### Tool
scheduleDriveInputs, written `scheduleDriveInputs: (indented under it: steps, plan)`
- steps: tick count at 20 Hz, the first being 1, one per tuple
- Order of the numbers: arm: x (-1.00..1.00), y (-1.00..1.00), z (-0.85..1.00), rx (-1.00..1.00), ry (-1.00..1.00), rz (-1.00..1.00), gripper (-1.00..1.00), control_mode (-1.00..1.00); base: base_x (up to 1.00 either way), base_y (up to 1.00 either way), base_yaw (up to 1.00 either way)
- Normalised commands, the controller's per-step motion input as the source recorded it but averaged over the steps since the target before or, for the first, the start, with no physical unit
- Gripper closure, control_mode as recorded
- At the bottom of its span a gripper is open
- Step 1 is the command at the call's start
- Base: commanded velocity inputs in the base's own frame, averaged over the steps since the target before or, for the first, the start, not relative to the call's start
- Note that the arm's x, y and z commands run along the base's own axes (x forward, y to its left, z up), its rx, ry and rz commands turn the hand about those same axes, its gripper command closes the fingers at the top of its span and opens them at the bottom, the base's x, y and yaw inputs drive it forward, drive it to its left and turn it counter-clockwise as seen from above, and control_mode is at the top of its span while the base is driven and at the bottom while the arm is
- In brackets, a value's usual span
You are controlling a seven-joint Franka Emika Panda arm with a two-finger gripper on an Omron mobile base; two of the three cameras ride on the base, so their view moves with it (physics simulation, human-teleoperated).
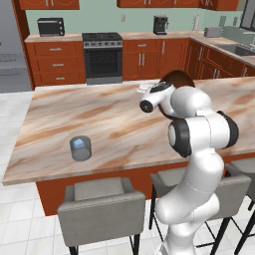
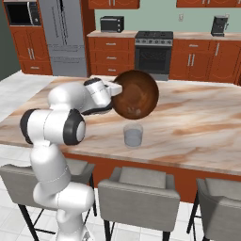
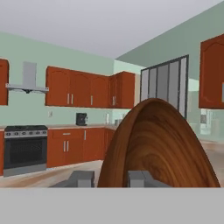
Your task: There are four ice cubes in the ice bowl. Place two ice cubes in each glass of water.
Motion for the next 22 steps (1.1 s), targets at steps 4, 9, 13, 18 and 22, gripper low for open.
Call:
scheduleDriveInputs:
  steps: [4,9,13,18,22]
  plan:
    - [-0.14,0.0,0.0,0.0,-0.18,0.0,1.0,-1.0,0.0,0.0,0.0]
    - [0.0,0.0,-0.15,0.0,-0.13,0.0,1.0,-1.0,0.0,0.0,0.0]
    - [0.01,-0.01,-0.39,0.0,-0.06,0.0,1.0,-1.0,0.0,0.0,0.0]
    - [0.03,-0.12,-0.41,0.0,-0.01,0.0,1.0,-1.0,0.0,0.0,0.0]
    - [0.0,-0.23,-0.25,0.03,-0.03,0.0,1.0,-1.0,0.0,0.0,0.0]
